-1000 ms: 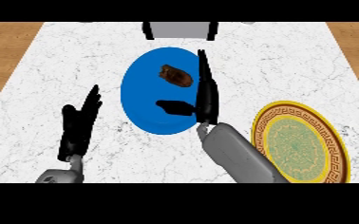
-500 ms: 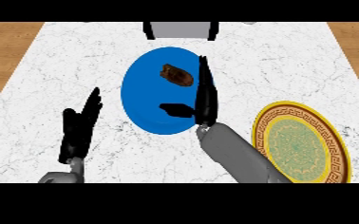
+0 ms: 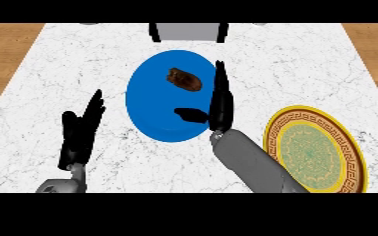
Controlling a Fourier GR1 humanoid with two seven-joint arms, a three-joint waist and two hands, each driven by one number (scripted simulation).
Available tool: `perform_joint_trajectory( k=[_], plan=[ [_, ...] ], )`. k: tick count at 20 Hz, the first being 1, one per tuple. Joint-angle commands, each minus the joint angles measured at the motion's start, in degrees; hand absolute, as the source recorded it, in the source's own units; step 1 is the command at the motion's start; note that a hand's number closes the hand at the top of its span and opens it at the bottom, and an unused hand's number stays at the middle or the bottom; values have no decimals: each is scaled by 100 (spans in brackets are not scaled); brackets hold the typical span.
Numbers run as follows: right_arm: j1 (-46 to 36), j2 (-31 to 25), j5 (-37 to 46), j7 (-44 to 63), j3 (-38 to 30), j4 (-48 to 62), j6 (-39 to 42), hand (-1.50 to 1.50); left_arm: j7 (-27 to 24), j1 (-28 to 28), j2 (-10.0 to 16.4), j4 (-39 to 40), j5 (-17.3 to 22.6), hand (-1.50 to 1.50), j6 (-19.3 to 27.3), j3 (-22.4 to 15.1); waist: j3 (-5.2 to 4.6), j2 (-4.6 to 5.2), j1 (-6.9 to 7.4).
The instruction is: Pick the sweet potato from the plate and place it in the plate
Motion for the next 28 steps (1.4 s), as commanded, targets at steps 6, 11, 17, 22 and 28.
perform_joint_trajectory(
  k=[6,11,17,22,28],
  plan=[
    [582,42,507,-127,-308,9,-105,-150,-295,412,-12,-24,-2,0,-190,95,0,-2,-8],
    [1275,-211,909,-328,-795,-373,98,-150,248,-20,-175,-159,-128,0,38,66,1,-4,-60],
    [1607,14,1260,-735,-1313,-551,76,-150,99,-54,-145,-15,-111,0,-97,183,1,-1,-46],
    [2176,-425,1904,329,-1113,-1536,-204,-150,274,86,-84,-295,-95,0,-145,245,-4,-22,-86],
    [2409,-411,1962,-205,-1946,-1426,463,-150,-93,374,-235,-190,-177,0,-219,163,-1,-10,-52]
  ],
)
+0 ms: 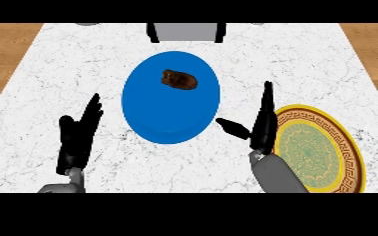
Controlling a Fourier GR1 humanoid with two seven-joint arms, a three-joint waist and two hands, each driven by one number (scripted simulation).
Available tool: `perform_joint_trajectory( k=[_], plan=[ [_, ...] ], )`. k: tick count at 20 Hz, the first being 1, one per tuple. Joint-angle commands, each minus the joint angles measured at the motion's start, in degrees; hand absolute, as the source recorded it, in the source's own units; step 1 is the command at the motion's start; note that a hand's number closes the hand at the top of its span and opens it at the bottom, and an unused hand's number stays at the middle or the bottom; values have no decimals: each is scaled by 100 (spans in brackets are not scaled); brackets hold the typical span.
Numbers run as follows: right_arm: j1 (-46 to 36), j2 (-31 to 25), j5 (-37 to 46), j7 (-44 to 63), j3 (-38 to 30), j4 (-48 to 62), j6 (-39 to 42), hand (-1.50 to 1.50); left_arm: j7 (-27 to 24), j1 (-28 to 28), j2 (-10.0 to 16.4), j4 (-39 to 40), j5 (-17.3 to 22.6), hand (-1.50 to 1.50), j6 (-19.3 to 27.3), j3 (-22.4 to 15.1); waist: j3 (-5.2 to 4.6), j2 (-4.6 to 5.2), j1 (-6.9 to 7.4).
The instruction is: Pick the sweet potato from the plate and place it in the plate
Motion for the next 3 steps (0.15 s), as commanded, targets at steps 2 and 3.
perform_joint_trajectory(
  k=[2,3],
  plan=[
    [233,126,595,278,-204,-158,58,-150,260,-222,-70,-88,-133,0,126,43,0,0,0],
    [409,107,509,7,-275,-60,64,-150,106,27,75,-185,172,0,-205,187,1,1,6]
  ],
)
